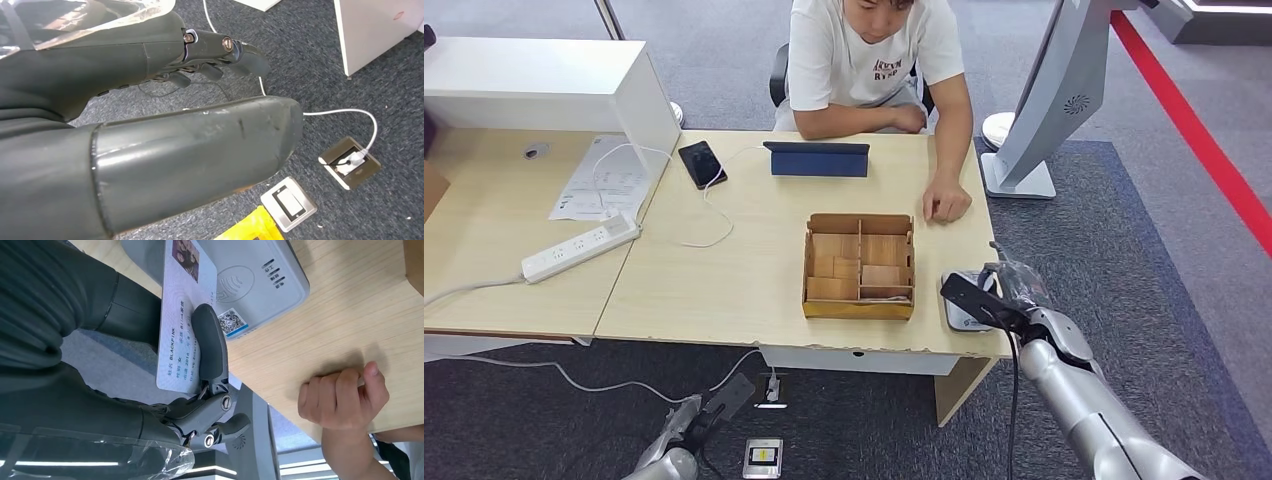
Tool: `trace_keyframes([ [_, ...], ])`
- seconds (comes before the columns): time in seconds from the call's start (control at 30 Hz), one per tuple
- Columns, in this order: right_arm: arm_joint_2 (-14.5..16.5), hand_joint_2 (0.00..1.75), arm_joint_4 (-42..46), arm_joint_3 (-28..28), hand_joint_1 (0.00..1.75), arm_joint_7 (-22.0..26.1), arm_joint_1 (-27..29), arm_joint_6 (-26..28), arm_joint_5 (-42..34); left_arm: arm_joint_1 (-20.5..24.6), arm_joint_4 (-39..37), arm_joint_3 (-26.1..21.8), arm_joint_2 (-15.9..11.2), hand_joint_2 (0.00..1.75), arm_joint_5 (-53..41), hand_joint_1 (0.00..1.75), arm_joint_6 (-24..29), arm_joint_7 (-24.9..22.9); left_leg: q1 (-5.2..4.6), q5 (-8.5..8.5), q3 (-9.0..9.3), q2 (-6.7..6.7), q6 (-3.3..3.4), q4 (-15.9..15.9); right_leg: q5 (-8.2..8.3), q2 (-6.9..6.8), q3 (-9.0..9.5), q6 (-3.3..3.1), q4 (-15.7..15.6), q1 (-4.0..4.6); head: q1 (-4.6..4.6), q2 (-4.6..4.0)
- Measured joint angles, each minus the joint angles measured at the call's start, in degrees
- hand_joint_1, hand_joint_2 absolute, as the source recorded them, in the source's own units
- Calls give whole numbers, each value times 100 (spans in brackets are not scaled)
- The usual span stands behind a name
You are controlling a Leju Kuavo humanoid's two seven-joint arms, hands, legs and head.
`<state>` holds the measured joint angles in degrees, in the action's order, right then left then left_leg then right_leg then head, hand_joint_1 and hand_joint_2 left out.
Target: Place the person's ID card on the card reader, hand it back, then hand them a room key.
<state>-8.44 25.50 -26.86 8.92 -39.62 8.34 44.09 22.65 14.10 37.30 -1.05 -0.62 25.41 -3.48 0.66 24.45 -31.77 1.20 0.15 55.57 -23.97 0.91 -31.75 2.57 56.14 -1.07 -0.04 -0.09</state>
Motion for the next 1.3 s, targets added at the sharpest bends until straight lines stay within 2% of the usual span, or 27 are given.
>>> trace_keyframes([
  [0.53, -12, 175, -58, -2, 175, -111, 130, -101, -103, 11, 0, -8, 14, 0, -118, 0, -40, -128, 0, 0, 8, -2, 0, 0, 0, 0, 5, 0, -1, 0, 0, 0],
  [0.8, -56, 175, -49, 1, 175, -21, 119, 146, -255, 37, 0, -6, 26, 0, -247, 0, -66, -153, 0, 0, 7, -2, 0, 0, 1, 1, 7, 0, 0, -1, 0, 0],
  [0.97, -123, 175, 45, 61, 175, 209, -192, 493, -492, 51, 0, -6, 56, 0, -393, 0, -49, -106, -2, -2, 4, -3, 0, 1, 6, 1, 4, -1, 0, -3, 1, 0],
  [1.13, -210, 175, 187, 161, 175, 268, -766, 475, -613, 76, 2, -6, 98, 0, -495, 0, -39, -79, -5, -5, 4, -2, 0, 2, 8, 2, 1, -2, 0, -2, 1, 0],
  [1.3, -219, 175, 207, 175, 175, 273, -842, 480, -622, 78, 2, -6, 105, 0, -507, 0, -39, -74, -4, -5, 4, -2, 0, 2, 8, 2, 2, -2, 0, -2, 2, 0],
])
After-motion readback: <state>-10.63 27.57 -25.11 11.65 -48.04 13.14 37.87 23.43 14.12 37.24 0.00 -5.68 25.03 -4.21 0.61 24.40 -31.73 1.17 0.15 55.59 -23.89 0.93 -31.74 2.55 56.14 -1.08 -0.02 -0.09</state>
